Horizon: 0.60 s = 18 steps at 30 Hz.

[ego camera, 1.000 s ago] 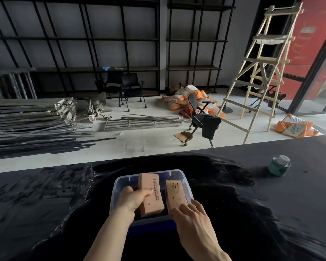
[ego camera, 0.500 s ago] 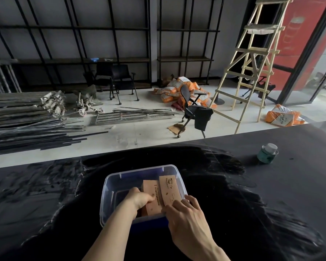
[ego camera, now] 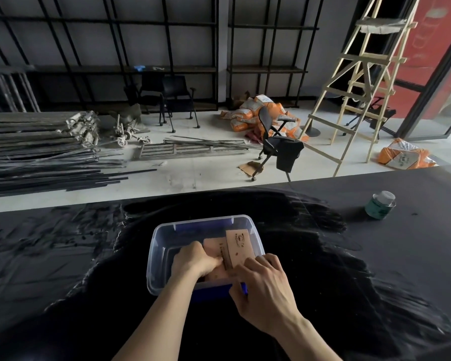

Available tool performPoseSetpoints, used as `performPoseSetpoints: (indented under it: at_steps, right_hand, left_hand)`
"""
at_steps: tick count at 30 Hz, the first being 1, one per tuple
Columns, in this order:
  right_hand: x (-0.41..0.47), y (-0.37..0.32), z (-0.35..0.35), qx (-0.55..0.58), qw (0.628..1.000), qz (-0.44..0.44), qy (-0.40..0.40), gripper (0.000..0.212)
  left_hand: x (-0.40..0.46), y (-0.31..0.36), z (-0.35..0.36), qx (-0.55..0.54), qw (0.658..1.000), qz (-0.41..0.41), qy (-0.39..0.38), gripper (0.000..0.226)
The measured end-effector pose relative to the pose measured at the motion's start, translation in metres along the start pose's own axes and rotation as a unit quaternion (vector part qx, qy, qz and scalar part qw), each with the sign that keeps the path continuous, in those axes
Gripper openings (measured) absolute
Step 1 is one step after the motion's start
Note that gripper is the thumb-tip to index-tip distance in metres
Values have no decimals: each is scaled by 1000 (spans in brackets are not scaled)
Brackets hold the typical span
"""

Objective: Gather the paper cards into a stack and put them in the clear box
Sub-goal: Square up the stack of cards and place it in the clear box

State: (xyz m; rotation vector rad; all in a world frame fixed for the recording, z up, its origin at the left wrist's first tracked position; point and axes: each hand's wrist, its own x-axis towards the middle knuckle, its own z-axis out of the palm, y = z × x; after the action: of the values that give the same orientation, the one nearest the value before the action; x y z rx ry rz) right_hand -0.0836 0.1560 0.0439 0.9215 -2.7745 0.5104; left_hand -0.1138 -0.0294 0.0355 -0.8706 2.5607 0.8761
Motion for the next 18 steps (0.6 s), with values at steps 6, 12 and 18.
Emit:
performPoseSetpoints:
  at_steps: [6,12,18]
  right_hand:
    - [34,11,-2,-17,1000,-1,-8,23]
    - [78,17,7,-82,986,-44,-138,44]
    - [88,14,13,-137,971,-44,-191,34]
  left_hand:
    - [-1,-8,-4,20,999,41,17,27]
    - [-3,-15,0,-26,997,64,26,18]
    - [-3,-18,2,-18,995,97,32,27]
